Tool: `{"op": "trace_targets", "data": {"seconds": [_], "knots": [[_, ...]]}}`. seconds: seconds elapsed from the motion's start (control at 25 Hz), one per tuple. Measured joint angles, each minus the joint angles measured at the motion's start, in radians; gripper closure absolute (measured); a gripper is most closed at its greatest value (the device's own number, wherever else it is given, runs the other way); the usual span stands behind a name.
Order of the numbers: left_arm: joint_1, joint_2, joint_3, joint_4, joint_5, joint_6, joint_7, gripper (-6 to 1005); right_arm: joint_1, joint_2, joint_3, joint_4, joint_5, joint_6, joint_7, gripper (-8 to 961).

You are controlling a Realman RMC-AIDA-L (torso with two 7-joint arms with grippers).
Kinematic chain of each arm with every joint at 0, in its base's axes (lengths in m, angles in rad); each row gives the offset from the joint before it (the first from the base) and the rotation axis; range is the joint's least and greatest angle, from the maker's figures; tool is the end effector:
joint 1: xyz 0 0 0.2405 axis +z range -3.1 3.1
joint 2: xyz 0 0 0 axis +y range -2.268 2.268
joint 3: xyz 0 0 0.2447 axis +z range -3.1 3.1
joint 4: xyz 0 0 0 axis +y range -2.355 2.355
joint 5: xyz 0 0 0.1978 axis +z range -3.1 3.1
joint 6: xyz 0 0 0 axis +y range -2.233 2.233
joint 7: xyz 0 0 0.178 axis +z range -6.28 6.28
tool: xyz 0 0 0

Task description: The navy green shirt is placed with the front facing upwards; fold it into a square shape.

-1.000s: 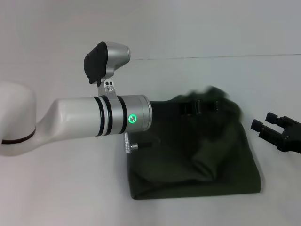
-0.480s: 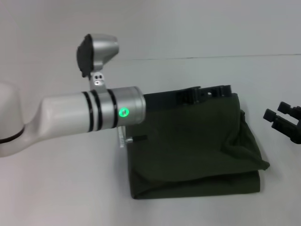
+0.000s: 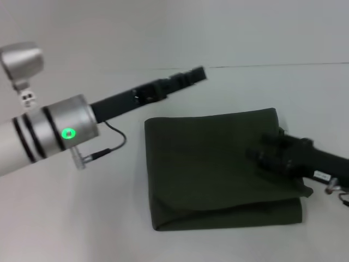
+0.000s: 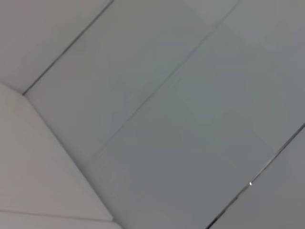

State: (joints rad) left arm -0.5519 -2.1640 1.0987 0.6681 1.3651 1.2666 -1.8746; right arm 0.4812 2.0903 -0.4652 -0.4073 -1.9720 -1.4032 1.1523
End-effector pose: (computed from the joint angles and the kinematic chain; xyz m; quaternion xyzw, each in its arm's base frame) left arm -0.1409 0.3667 -0.0483 -0.7969 -0.4218 -0.4270 0.0685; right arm 0.2762 0.3209 -0.0400 -0.8857 0.2823 0.2850 0.2338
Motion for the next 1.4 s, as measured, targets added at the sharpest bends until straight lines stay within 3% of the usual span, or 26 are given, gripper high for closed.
{"op": "trace_targets", "data": {"seconds": [0.4,0.6,0.84,1.2,1.4], "knots": [[0.034,0.002,-0.046,0.0,0.004,0.028,0.032,107,-0.088,-0.001,-0.085,0.01,-0.001,0.042,-0.043,300],[0.029,0.003,-0.047,-0.001,0.004,0.028,0.032,107,-0.154,0.0,-0.065,0.015,0.007,0.05,-0.095,300],[0.027,0.003,-0.046,-0.001,0.004,0.04,0.033,107,-0.18,0.001,-0.026,0.035,0.013,0.087,-0.118,299],[0.032,0.003,-0.047,-0.001,0.004,0.058,0.033,108,-0.137,0.001,0.032,0.062,0.071,-0.079,-0.143,299],[0.036,0.003,-0.048,-0.001,0.003,0.079,0.034,107,-0.099,0.002,0.047,0.07,0.076,-0.049,-0.14,299]]}}
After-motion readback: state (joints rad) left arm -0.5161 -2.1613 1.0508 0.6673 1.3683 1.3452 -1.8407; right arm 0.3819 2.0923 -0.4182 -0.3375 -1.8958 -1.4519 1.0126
